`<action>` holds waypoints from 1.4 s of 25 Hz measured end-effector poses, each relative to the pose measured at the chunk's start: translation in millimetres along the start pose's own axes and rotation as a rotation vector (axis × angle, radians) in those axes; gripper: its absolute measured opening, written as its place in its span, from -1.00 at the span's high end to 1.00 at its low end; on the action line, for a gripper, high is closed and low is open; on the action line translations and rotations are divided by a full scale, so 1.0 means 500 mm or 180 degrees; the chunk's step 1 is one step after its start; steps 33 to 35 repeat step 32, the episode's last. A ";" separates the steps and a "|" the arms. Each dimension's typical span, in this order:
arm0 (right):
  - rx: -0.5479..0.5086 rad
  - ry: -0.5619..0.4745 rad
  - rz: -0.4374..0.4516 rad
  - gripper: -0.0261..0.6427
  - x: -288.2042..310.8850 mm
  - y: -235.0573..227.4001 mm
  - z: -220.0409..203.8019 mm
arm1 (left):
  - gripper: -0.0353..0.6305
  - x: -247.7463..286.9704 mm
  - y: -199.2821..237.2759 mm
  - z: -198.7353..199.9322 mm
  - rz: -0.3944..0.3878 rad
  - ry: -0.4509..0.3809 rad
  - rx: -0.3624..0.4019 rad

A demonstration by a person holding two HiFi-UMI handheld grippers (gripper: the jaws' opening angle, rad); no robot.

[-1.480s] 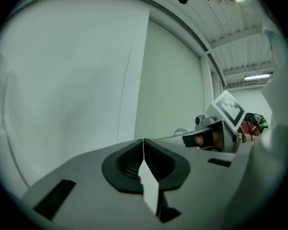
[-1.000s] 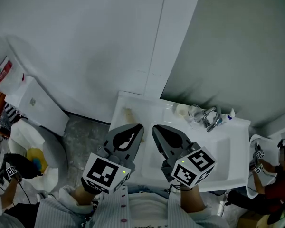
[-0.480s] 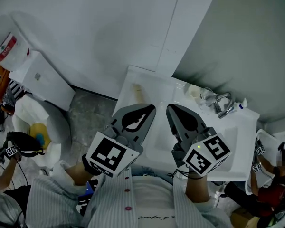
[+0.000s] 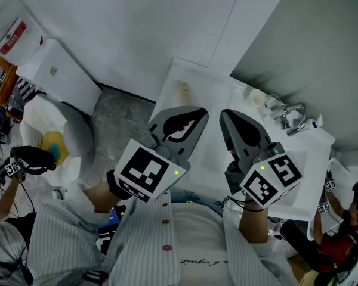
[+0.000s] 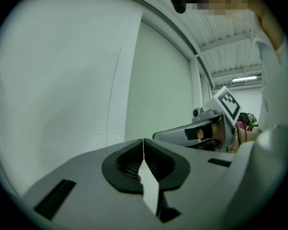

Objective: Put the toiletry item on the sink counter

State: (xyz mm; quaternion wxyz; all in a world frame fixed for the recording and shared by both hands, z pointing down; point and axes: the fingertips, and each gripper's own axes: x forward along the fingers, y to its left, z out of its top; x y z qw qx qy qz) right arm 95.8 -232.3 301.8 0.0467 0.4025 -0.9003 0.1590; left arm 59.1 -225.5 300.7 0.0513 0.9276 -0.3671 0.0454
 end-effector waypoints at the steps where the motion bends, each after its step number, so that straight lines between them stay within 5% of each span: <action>1: -0.0001 0.0010 0.0007 0.89 0.002 0.001 -0.002 | 0.84 0.000 -0.001 -0.002 -0.0006 0.0006 -0.0010; 35: 0.0045 0.0158 -0.0018 0.89 0.015 -0.010 -0.030 | 0.84 0.006 0.003 -0.029 -0.0051 0.0125 -0.0025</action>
